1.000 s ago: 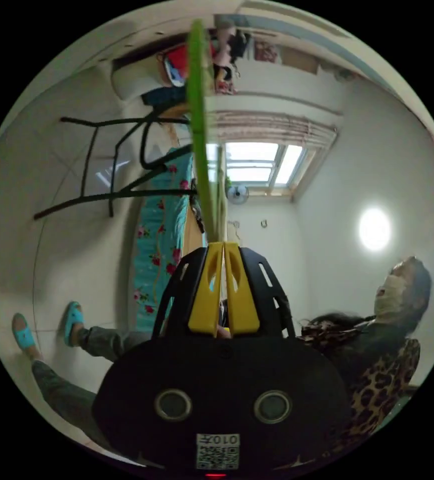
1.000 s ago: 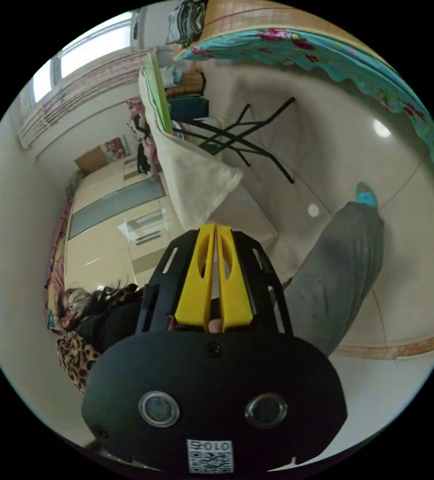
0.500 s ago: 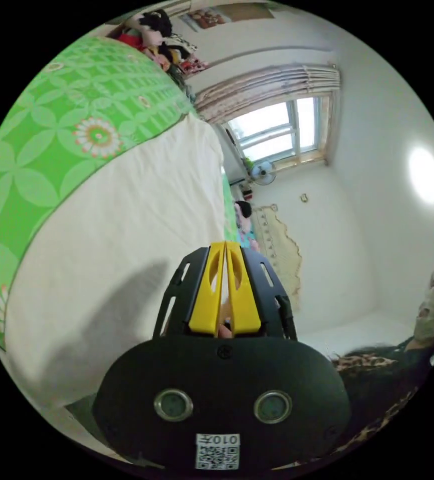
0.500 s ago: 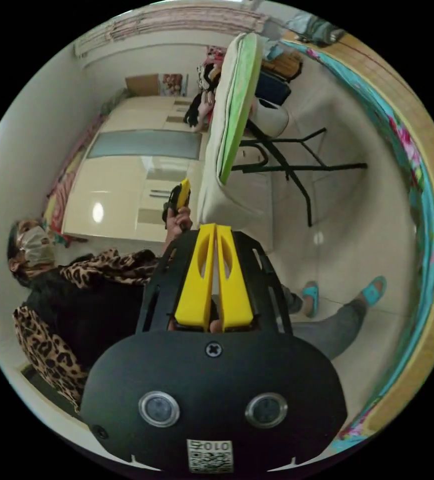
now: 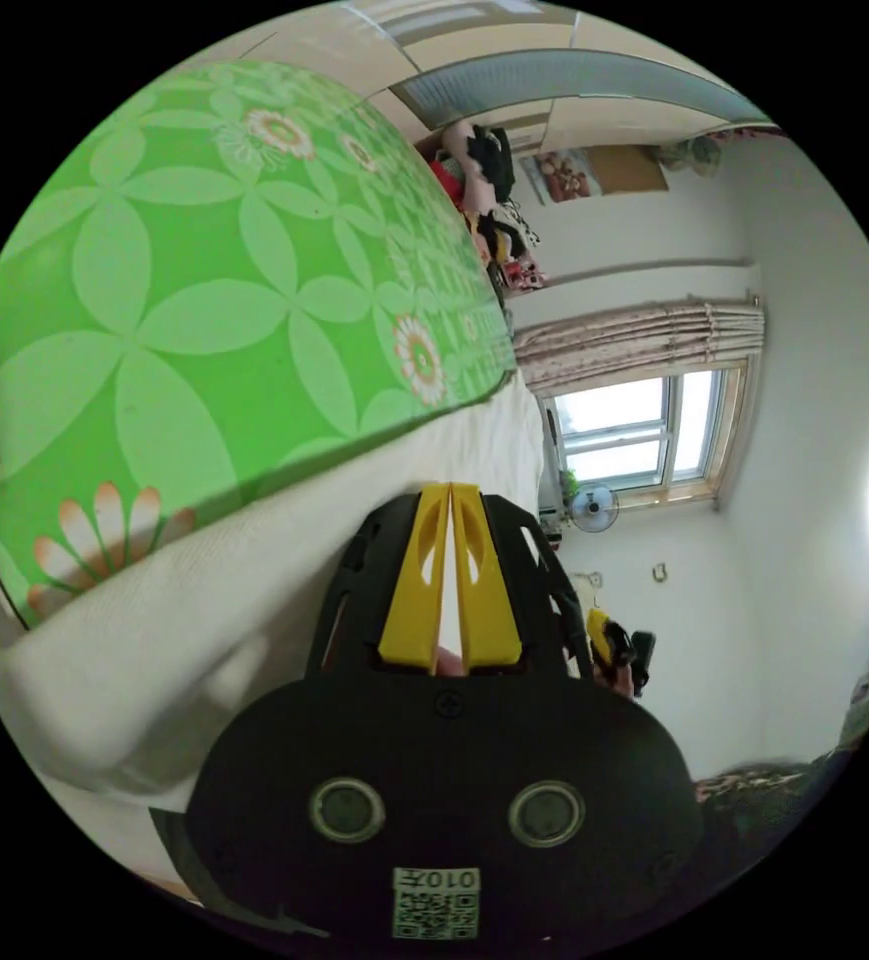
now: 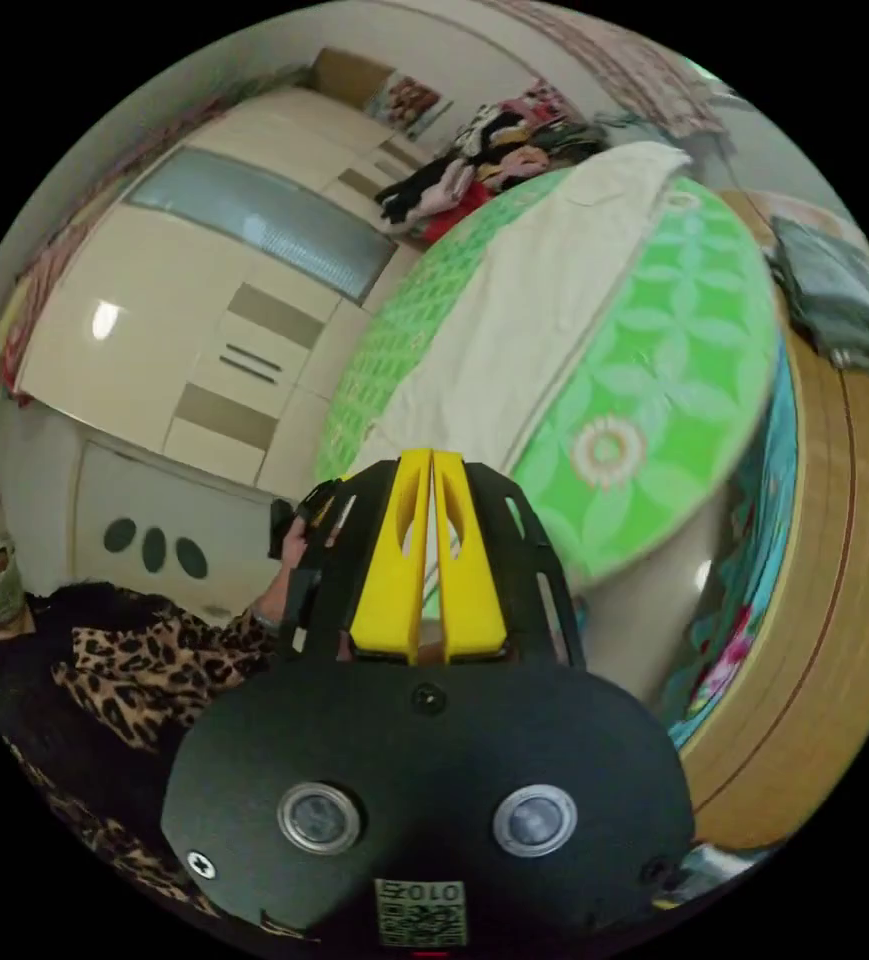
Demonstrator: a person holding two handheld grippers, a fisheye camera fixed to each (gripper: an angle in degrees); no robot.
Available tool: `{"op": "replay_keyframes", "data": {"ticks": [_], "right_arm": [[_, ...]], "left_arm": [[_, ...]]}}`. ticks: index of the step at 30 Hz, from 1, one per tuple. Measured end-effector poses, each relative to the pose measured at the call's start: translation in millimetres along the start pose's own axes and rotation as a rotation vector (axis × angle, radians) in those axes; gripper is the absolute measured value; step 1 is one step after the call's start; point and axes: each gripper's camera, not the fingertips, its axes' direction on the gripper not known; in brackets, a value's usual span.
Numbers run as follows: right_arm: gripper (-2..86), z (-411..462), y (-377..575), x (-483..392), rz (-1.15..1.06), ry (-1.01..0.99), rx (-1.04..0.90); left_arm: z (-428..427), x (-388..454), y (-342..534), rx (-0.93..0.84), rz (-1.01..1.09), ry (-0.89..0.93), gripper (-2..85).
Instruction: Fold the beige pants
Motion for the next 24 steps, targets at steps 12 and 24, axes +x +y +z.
{"op": "replay_keyframes", "data": {"ticks": [12, 24], "right_arm": [[1.3, 171, -226, 82, -0.066, 0.157, -0.338], [1.7, 129, -353, 166, -0.118, -0.042, -0.235]], "left_arm": [[-44, 26, -23, 0.01, -0.006, -0.013, -0.4], [-105, 62, -36, 0.174, -0.028, -0.109, -0.4]]}}
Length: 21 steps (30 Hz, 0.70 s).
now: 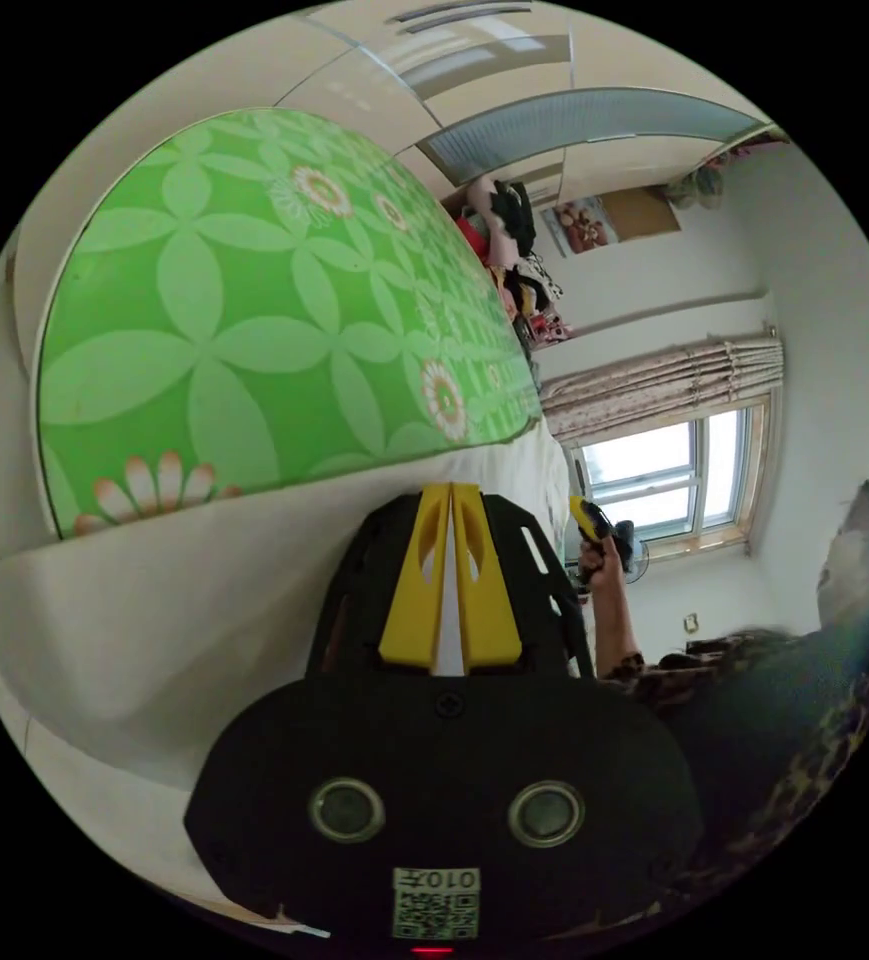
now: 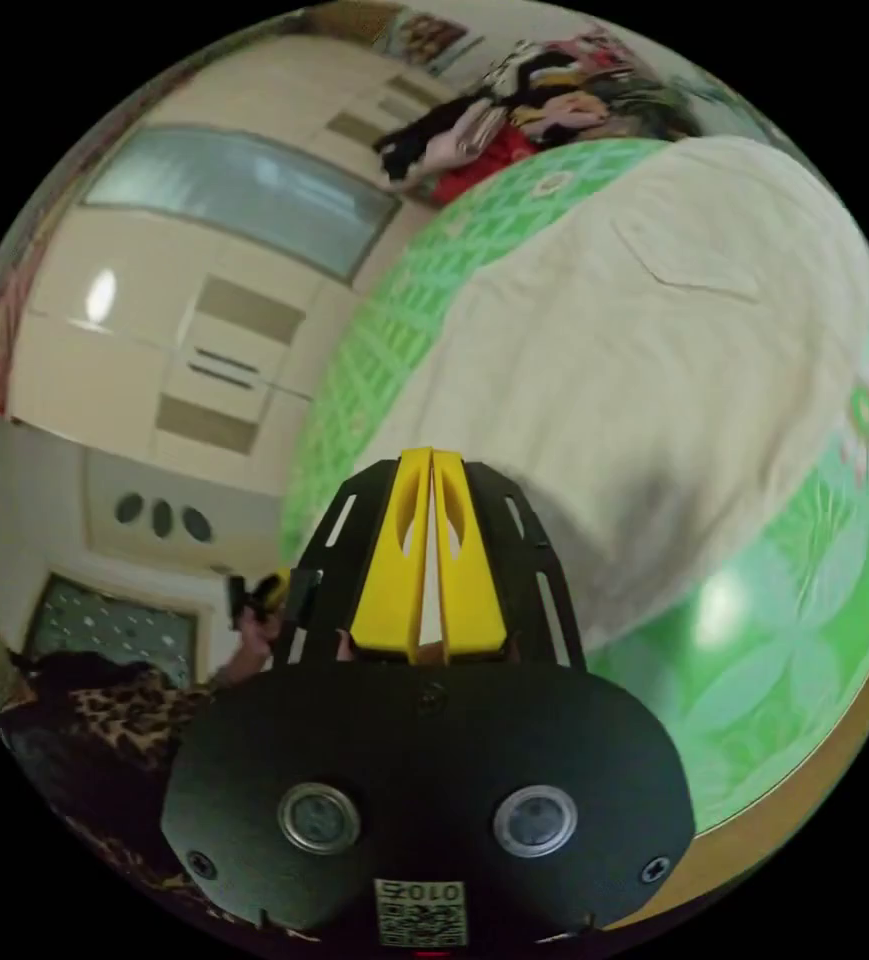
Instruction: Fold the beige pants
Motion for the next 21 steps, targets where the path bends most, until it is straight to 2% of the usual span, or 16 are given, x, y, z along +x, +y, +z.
{"op": "replay_keyframes", "data": {"ticks": [2, 4, 10, 18, 21], "right_arm": [[1.7, 12, -35, 28, -0.013, 0.022, -0.121], [1.6, -10, -52, 81, 0.013, -0.09, -0.164], [1.1, -104, -55, 203, 0.167, -0.278, 0.088], [1.5, -141, -85, 230, 0.106, -0.25, 0.074], [2.2, -174, -99, 242, 0.071, -0.276, 0.043]], "left_arm": [[-14, 1, -7, 0.018, -0.021, 0.008, -0.4], [-24, 7, -9, 0.056, -0.026, -0.018, -0.4], [-47, 34, -27, 0.079, 0.018, -0.081, -0.4], [-78, 83, -51, 0.15, 0.016, -0.179, -0.2], [-72, 151, -69, 0.198, 0.167, -0.148, -0.2]]}}
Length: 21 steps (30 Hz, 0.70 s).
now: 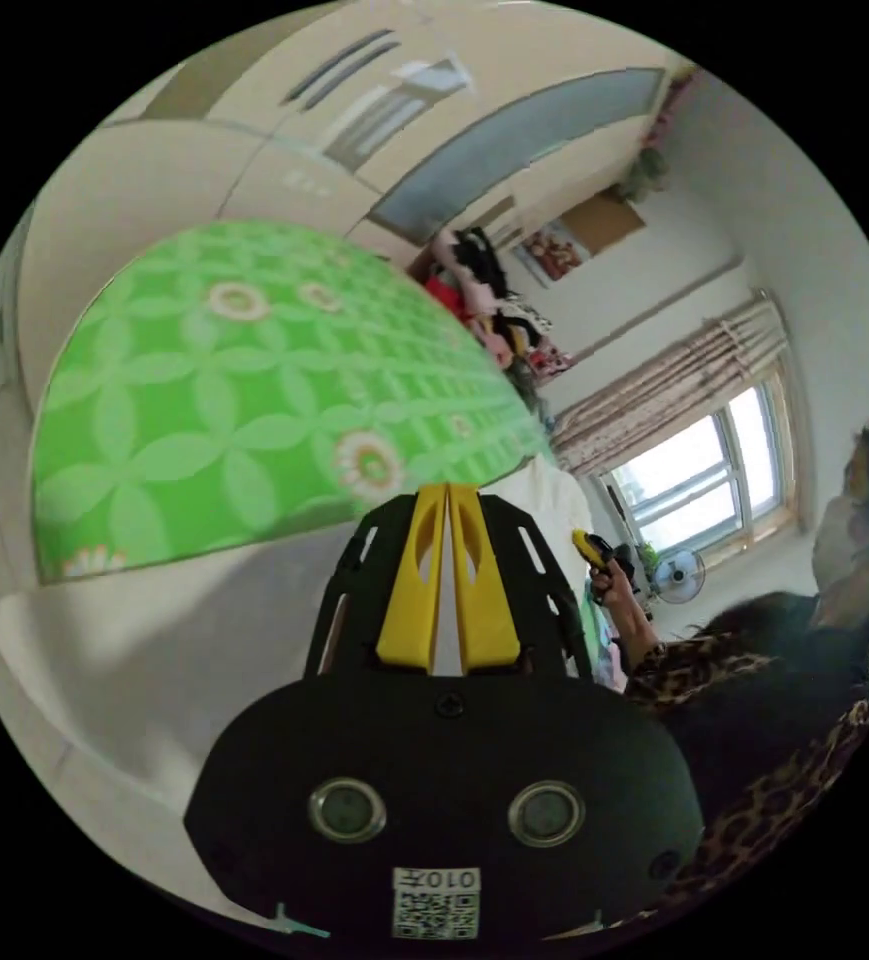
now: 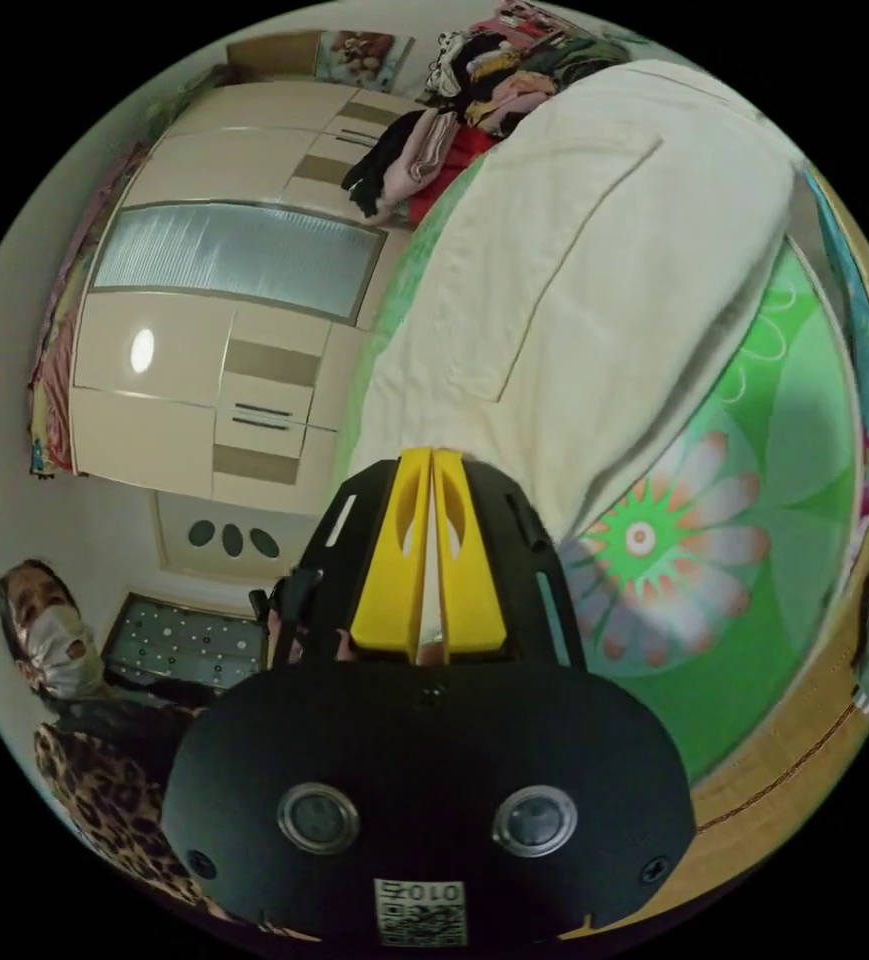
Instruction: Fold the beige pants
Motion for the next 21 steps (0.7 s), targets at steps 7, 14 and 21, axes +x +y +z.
{"op": "replay_keyframes", "data": {"ticks": [7, 14, 21], "right_arm": [[8.5, -234, -55, 82, -0.055, 0.14, 0.314], [16.6, -262, -105, 218, 0.03, -0.273, 0.14], [18.2, -260, -142, 250, 0.028, -0.538, 0.116]], "left_arm": [[63, 116, -20, -0.024, 0.092, 0.181, -0.2], [181, 293, -25, -0.214, 0.184, 0.181, -0.1], [318, 474, -66, -0.38, 0.345, 0.115, -0.1]]}}
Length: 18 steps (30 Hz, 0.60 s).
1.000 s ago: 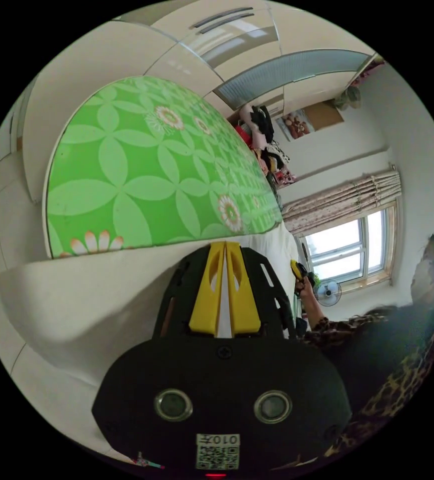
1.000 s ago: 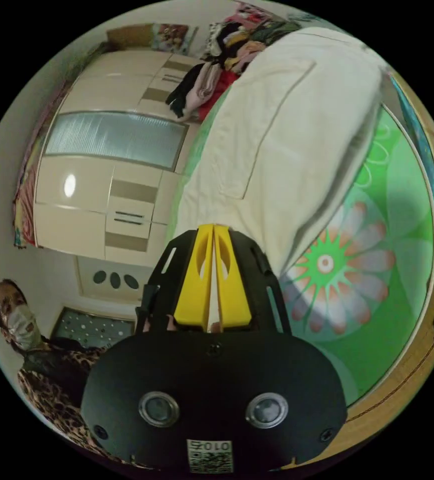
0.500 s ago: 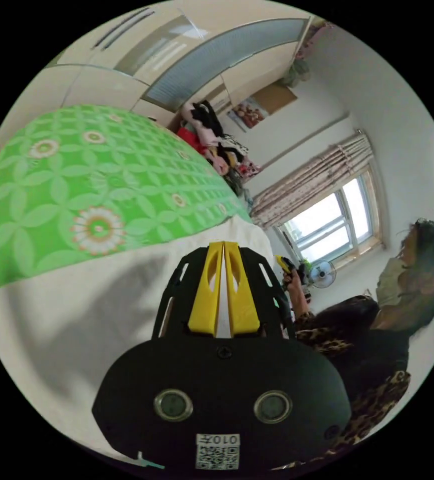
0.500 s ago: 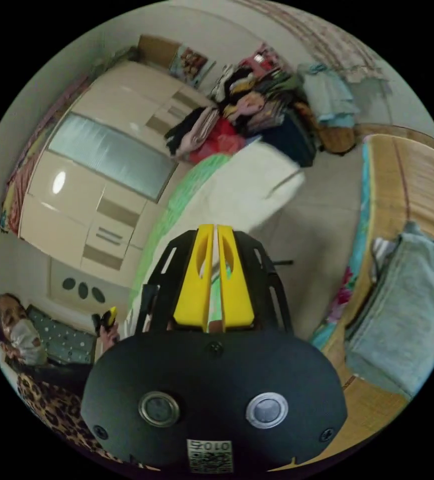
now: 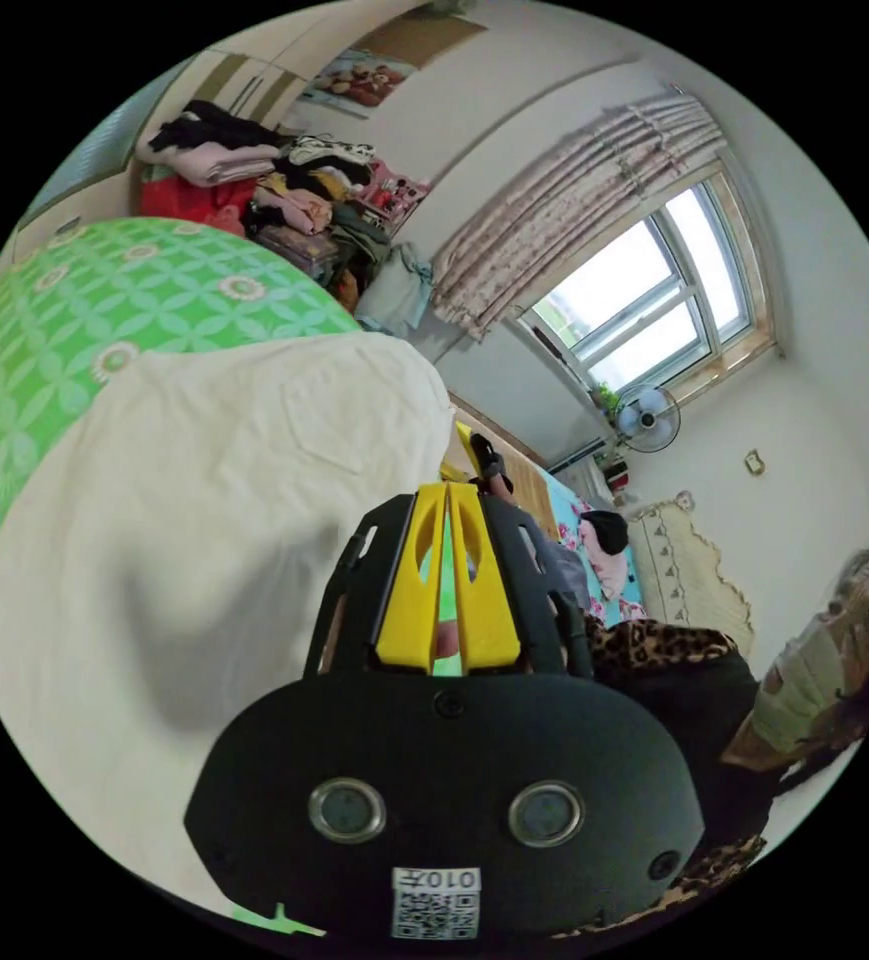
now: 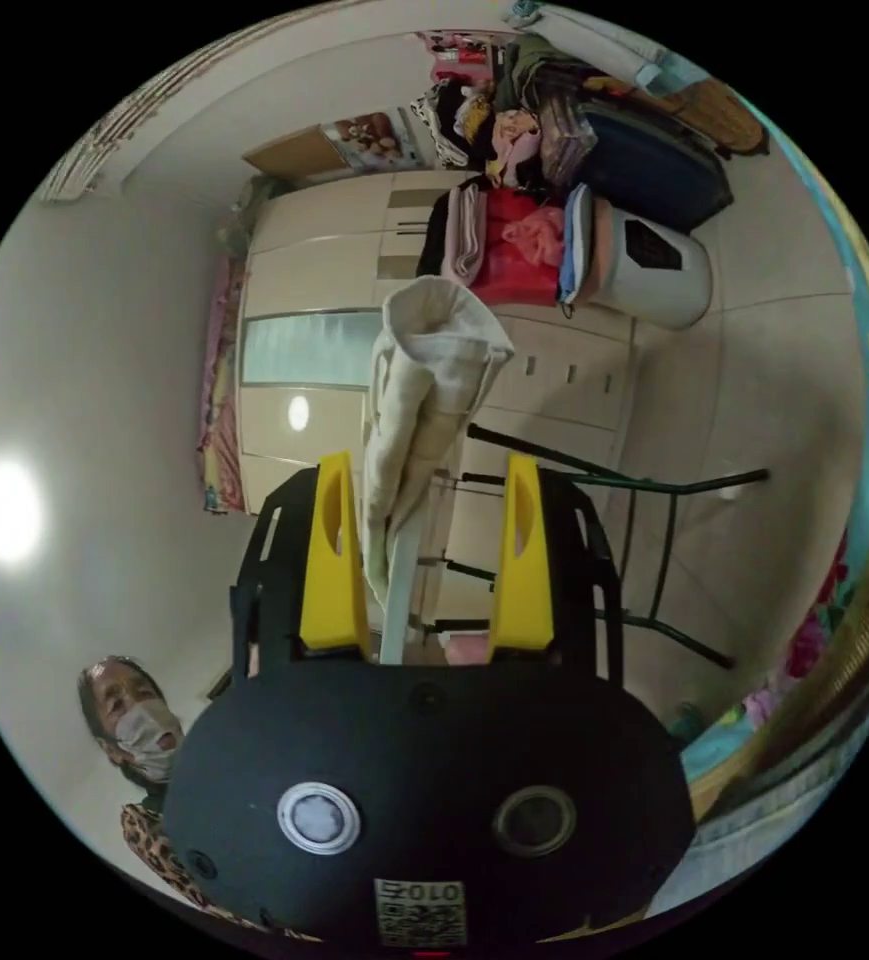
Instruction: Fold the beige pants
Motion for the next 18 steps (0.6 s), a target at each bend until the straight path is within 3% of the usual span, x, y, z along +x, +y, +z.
{"op": "replay_keyframes", "data": {"ticks": [5, 8, 15, 18], "right_arm": [[15.6, -2, -42, -1, -0.013, -0.082, 0.017], [8.8, 4, -58, -7, -0.001, -0.066, -0.037], [7.6, 10, -53, -85, -0.217, 0.04, -0.009], [7.5, 26, -44, -124, -0.377, 0.206, -0.041]], "left_arm": [[8, 54, -44, 0.008, 0.046, 0.013, -0.2], [-1, 57, -55, 0.013, 0.019, 0.0, -0.2], [-2, 57, -98, 0.016, -0.049, -0.046, -0.1], [10, 71, -136, -0.034, -0.021, -0.102, 0.0]]}}
